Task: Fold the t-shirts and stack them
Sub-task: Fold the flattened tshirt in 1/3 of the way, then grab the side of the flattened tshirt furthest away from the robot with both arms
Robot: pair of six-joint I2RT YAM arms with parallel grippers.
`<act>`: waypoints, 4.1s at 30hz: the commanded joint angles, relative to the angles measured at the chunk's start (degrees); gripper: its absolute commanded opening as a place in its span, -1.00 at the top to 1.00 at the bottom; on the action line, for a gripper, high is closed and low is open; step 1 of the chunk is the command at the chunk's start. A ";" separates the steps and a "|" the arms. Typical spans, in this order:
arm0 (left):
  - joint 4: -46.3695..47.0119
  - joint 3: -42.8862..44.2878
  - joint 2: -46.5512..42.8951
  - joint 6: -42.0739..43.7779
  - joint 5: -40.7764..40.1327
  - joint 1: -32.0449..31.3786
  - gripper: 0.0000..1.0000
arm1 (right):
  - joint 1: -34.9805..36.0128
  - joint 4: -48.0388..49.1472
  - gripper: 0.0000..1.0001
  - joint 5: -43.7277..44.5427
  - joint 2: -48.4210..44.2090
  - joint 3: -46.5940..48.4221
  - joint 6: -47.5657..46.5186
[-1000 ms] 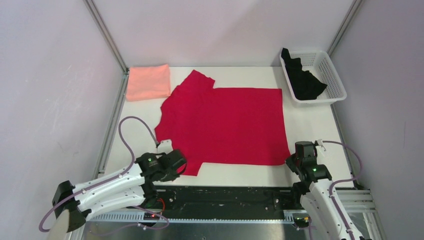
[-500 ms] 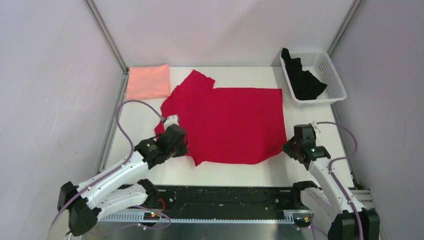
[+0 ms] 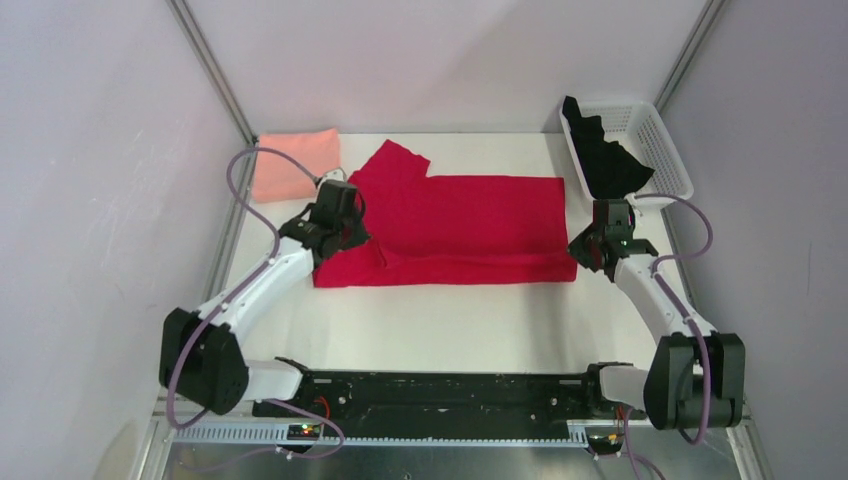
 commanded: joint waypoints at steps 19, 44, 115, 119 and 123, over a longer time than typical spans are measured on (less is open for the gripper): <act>-4.60 46.85 45.32 8.91 8.76 11.88 -0.42 | -3.75 8.55 0.16 -1.06 19.66 16.28 -0.91; 13.48 5.67 30.03 0.32 17.32 10.64 -0.99 | 12.86 15.21 -0.99 -13.43 28.60 10.09 -9.90; -5.24 49.89 57.07 9.26 11.34 9.29 -0.99 | -0.96 10.92 -0.99 -17.11 -15.29 -13.04 -10.00; -5.26 47.57 56.74 10.32 14.85 8.48 -0.91 | -1.20 10.85 -0.99 -17.44 -14.78 -13.03 -10.20; -5.38 45.29 55.88 11.59 13.43 6.81 -0.58 | -1.25 10.63 -0.99 -17.45 -14.70 -13.03 -10.30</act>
